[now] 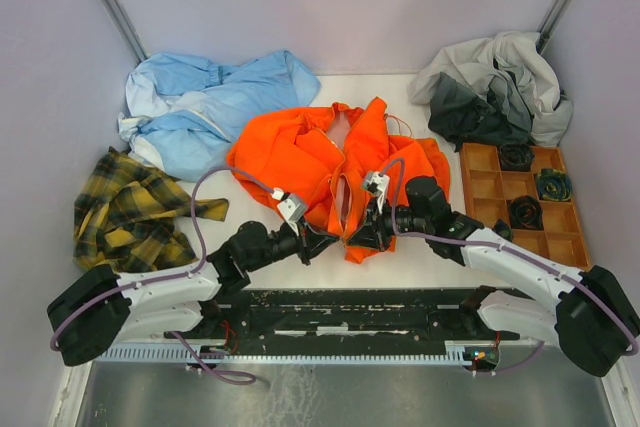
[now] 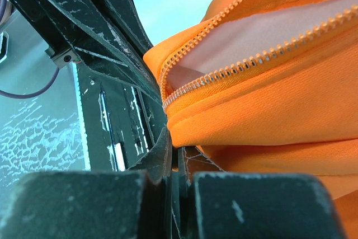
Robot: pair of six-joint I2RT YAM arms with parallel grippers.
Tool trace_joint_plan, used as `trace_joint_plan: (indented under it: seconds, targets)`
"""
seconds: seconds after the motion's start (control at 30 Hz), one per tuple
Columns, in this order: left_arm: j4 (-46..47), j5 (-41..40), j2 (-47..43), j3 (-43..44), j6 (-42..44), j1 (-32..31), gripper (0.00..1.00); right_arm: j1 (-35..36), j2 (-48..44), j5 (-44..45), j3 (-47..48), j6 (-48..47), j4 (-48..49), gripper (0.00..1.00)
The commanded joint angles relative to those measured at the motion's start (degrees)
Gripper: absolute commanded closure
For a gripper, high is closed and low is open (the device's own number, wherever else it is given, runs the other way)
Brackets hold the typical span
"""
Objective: Zip up the jacket
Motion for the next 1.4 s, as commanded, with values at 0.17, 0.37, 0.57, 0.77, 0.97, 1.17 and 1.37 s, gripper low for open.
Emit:
trace_joint_plan:
  seconds: [0.17, 0.37, 0.57, 0.77, 0.97, 1.17, 1.37]
  targets:
    - [1.52, 0.14, -2.32, 0.24, 3.43, -0.08, 0.97, 0.21, -1.68, 0.43, 1.41, -1.38, 1.41, 1.00]
    - [0.47, 0.72, -2.49, 0.30, 4.01, -0.13, 0.97, 0.23, -2.08, 0.41, 1.33, -1.51, 1.46, 1.00]
    - [0.30, 0.03, -2.11, 0.83, 4.11, -0.09, 0.97, 0.22, -1.45, -1.25, 1.47, -1.34, 1.96, 1.00]
    - [0.38, -1.33, -3.46, 0.96, 4.35, -0.08, 0.97, 0.20, -0.94, -2.11, 1.64, -1.44, 1.85, 1.00]
    - [0.20, -1.29, -3.15, 0.94, 4.47, -0.13, 0.97, 0.30, -1.08, -2.53, 1.58, -1.56, 1.96, 1.00]
    - [0.44, 1.09, -2.27, 1.03, 4.25, -0.10, 0.97, 0.37, -1.66, -1.45, 1.36, -1.49, 2.09, 1.00]
    - [1.33, 3.63, -1.00, 1.23, 3.98, -0.08, 0.97, 0.29, -1.37, -1.43, 1.39, -1.30, 2.37, 1.00]
